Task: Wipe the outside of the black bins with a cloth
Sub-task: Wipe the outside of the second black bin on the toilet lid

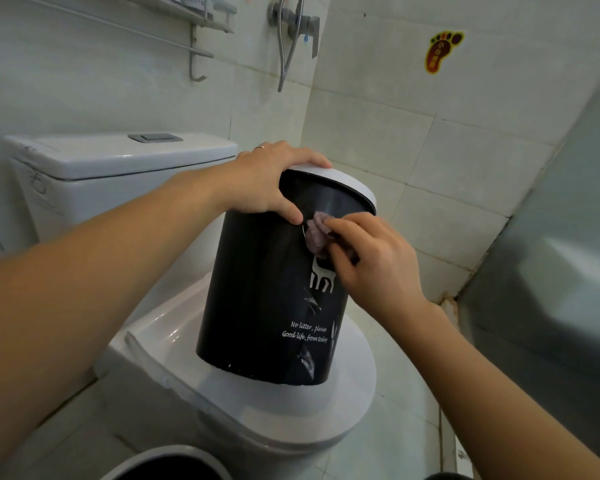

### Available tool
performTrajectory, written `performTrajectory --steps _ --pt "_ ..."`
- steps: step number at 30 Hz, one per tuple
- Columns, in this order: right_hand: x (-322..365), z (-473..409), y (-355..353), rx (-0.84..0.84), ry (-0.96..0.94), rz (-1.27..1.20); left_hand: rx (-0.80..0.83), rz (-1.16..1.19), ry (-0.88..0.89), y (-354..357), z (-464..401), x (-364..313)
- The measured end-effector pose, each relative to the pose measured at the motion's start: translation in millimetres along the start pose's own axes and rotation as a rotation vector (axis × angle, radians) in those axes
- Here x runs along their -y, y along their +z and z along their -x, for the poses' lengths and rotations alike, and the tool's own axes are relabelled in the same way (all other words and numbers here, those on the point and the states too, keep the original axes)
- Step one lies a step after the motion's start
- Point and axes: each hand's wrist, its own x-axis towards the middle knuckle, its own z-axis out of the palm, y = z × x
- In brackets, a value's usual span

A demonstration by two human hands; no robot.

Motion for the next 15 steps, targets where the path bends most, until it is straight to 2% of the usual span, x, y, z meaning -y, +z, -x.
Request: performTrajectory --steps 10,15 --pt "14 44 1 0.117 -0.173 -0.123 -0.012 0.005 0.009 3 -3 7" --pt "10 21 4 0.018 0.011 -0.056 -0.007 0.019 0.004 2 -4 11"
